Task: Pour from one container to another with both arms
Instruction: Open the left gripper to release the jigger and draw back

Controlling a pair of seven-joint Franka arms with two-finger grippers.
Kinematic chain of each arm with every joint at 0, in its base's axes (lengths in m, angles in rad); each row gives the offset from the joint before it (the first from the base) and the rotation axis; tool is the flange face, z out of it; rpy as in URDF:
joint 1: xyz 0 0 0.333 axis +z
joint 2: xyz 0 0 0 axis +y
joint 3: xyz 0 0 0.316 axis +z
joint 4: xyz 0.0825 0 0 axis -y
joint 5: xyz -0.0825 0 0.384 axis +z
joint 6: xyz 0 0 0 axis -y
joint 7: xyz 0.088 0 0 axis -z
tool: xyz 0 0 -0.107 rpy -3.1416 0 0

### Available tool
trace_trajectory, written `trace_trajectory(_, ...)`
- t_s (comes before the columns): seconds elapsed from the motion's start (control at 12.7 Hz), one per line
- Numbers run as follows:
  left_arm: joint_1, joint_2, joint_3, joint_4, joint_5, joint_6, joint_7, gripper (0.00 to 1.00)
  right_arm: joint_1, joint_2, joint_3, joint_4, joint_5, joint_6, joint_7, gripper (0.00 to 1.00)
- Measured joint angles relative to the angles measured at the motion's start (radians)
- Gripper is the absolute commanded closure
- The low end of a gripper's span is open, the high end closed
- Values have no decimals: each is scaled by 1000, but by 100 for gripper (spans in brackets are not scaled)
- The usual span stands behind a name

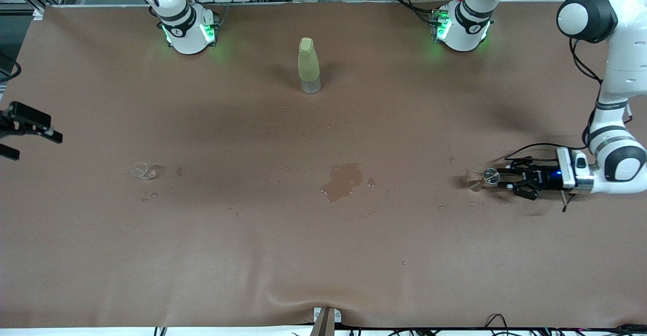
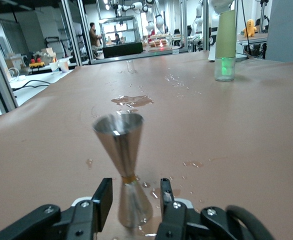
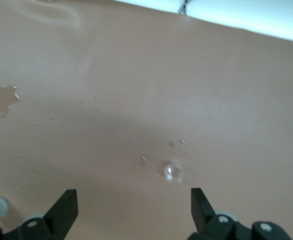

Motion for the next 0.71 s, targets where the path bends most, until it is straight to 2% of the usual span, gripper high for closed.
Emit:
trace_trajectory(0.24,0,-99,-3,50,40,-35,-173,53,2,-66,-13,-69,-81,-49,200,0)
trace_trajectory(0.31,-1,-131,-6,58,48,-40,-219,49,9,-77,-19,-75,-121,-66,273,0)
trace_trajectory(0.47,-12,-185,-15,78,51,-41,-297,42,74,-92,-84,-75,-154,-81,360,0)
trace_trajectory(0.55,-26,-213,-17,92,52,-41,-339,36,110,-94,-124,-75,-155,-90,371,0)
trace_trajectory(0.71,-69,-281,-15,109,63,-37,-416,22,137,-94,-153,-76,-156,-96,374,0)
